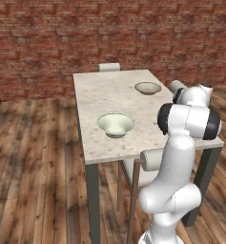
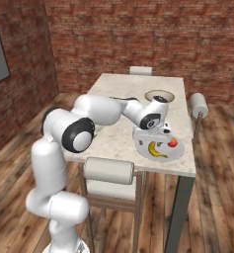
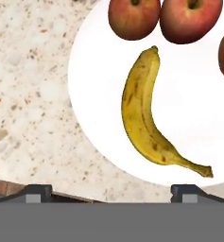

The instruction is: Take the fruits from the plate on the dining counter and place two fruits in each bowl.

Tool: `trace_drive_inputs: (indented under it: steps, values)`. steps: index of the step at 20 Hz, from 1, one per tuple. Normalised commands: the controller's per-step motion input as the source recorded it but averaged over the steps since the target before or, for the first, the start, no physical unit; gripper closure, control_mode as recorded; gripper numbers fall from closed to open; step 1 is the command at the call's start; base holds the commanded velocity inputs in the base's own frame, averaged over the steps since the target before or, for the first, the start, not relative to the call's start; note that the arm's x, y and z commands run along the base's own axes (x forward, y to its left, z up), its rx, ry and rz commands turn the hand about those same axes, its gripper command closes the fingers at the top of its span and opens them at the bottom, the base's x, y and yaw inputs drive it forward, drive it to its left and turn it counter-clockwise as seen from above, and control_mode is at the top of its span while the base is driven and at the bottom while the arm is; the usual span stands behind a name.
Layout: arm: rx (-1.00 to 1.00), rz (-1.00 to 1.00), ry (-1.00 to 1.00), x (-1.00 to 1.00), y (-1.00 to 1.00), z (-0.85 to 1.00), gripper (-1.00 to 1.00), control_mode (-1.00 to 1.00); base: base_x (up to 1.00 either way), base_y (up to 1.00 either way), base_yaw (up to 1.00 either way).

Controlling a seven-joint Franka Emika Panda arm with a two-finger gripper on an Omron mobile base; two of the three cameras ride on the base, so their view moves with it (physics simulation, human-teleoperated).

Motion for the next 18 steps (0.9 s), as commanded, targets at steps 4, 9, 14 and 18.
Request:
trace_drive_inputs:
  steps: [4, 9, 14, 18]
  values:
    - [0.0, 0.01, 0.0, 0.26, -0.16, -0.29, -1.0, -1.0, 0.0, 0.0, 0.0]
    - [0.0, 0.03, 0.0, 0.08, -0.01, -0.45, -1.0, -1.0, 0.0, 0.0, 0.0]
    - [0.0, 0.04, 0.0, 0.03, 0.0, -0.25, -1.0, -1.0, 0.0, 0.0, 0.0]
    - [0.0, 0.04, -0.01, 0.06, 0.0, -0.05, -1.0, -1.0, 0.0, 0.0, 0.0]
